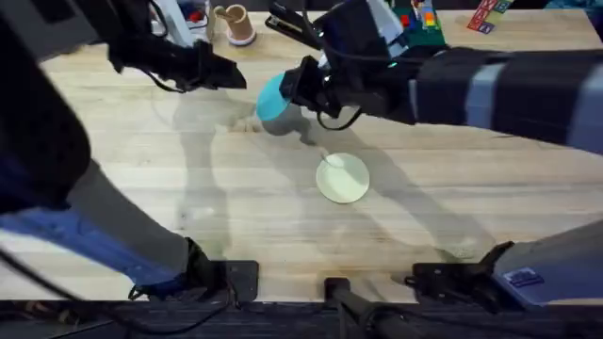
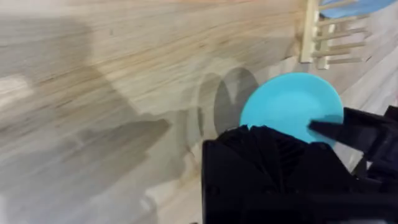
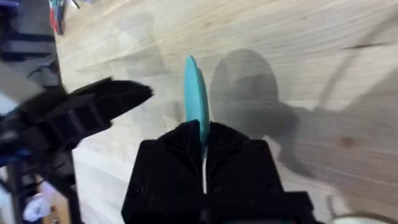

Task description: Pick up the plates from the table one by one and place each into a slot on the dish rack.

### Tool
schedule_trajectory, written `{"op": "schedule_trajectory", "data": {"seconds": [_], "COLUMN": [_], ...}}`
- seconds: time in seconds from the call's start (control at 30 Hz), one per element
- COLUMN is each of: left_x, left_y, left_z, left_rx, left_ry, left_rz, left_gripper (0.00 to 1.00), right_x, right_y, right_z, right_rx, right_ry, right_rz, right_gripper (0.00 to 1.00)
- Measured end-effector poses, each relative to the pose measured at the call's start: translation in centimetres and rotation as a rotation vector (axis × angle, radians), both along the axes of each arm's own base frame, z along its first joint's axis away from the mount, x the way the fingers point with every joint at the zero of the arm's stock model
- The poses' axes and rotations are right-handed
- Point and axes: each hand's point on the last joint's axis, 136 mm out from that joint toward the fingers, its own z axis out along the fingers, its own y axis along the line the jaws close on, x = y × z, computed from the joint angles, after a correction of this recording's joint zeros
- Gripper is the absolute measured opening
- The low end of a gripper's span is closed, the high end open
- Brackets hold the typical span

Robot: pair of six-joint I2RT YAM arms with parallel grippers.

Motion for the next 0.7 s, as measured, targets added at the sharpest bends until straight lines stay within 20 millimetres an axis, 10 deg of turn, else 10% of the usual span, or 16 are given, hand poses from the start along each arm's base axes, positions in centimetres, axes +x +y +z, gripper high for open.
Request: {"op": "schedule_trajectory", "data": {"seconds": [0.7], "left_x": [-10.5], "left_y": [-4.8], "left_z": [12.3], "left_rx": [0.332], "left_ry": [-0.198], "left_rz": [-0.139], "left_gripper": [0.041], "right_x": [-2.9], "right_y": [-12.4], "right_z": [11.5], "right_rx": [-0.432], "right_ry": [-0.247], "right_rz": [0.187], "right_gripper": [0.03]}}
